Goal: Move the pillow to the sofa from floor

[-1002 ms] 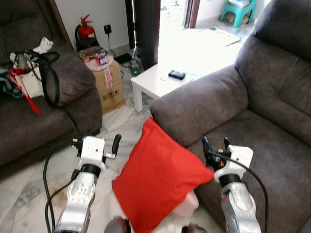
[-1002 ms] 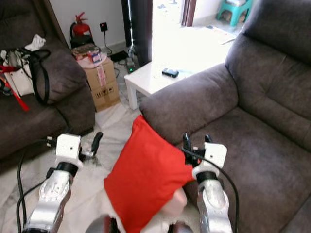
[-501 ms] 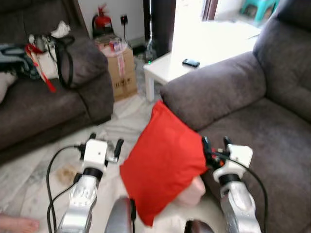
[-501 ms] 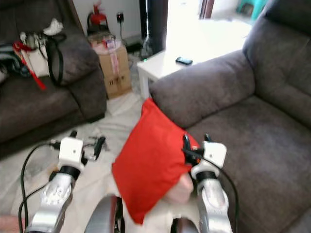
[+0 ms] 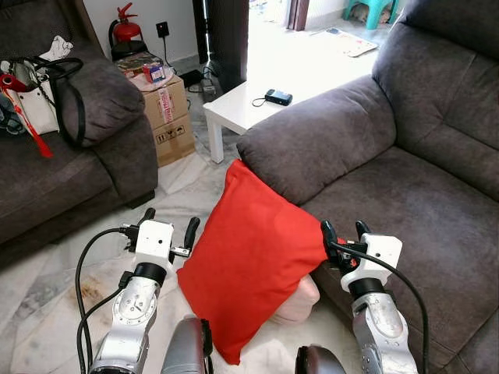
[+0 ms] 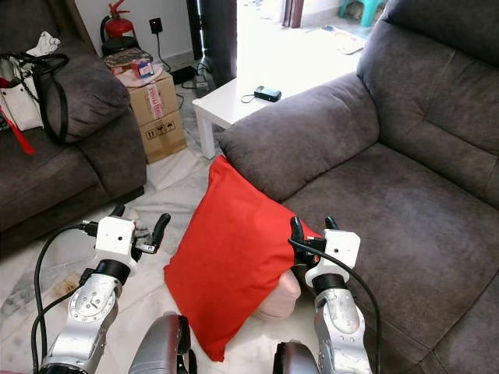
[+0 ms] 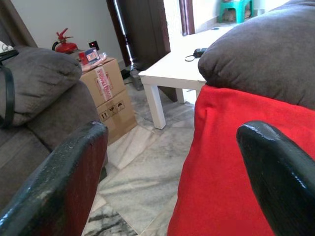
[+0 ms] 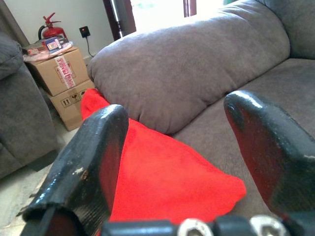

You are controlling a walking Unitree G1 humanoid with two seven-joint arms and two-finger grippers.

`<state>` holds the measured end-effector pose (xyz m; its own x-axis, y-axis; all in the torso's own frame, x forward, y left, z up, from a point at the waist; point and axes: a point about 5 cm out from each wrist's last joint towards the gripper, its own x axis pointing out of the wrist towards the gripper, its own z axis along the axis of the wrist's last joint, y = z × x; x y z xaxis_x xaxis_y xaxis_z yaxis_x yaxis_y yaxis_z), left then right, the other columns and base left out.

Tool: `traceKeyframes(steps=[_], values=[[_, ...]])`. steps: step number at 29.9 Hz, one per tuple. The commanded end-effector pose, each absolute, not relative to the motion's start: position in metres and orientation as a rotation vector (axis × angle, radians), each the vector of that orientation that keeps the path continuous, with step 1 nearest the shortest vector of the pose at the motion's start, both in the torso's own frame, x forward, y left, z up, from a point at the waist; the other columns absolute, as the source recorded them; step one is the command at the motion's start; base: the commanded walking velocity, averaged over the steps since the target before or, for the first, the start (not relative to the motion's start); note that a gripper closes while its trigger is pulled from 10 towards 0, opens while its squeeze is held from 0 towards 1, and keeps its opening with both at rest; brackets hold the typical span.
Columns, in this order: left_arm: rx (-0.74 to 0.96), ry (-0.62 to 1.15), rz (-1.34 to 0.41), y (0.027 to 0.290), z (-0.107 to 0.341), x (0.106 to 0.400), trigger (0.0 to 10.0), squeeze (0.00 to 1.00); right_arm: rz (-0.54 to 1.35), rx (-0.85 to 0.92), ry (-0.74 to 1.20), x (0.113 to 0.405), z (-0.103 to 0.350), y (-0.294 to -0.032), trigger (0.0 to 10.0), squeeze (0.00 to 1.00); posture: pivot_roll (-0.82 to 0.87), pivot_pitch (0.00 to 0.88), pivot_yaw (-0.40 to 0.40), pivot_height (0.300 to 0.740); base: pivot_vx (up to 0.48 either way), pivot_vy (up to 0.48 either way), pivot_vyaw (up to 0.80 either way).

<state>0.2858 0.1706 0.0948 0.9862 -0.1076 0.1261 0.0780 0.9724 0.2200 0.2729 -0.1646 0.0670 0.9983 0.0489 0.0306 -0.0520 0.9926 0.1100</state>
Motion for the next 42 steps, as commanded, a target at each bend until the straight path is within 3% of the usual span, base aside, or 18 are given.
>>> traceKeyframes(steps=[1,5,42], values=[[0.210,-0.141,-0.093,0.1711,0.0964,0.2863,10.0,0.00,0.058,0.117,-0.010,0.2718,0.0647,-0.1632,10.0,0.00,0.03,0.125,0.011,0.584,0.000,0.000,0.00],[0.211,-0.139,-0.091,0.1713,0.0959,0.2858,10.0,0.00,0.062,0.113,-0.006,0.2710,0.0632,-0.1626,10.0,0.00,0.03,0.126,0.010,0.559,0.000,0.000,0.00],[0.155,-0.115,-0.144,0.1641,0.0928,0.2868,10.0,0.00,0.130,0.096,-0.001,0.2690,0.0626,-0.1538,10.0,0.00,0.03,0.127,0.006,0.559,0.007,0.000,0.12]])
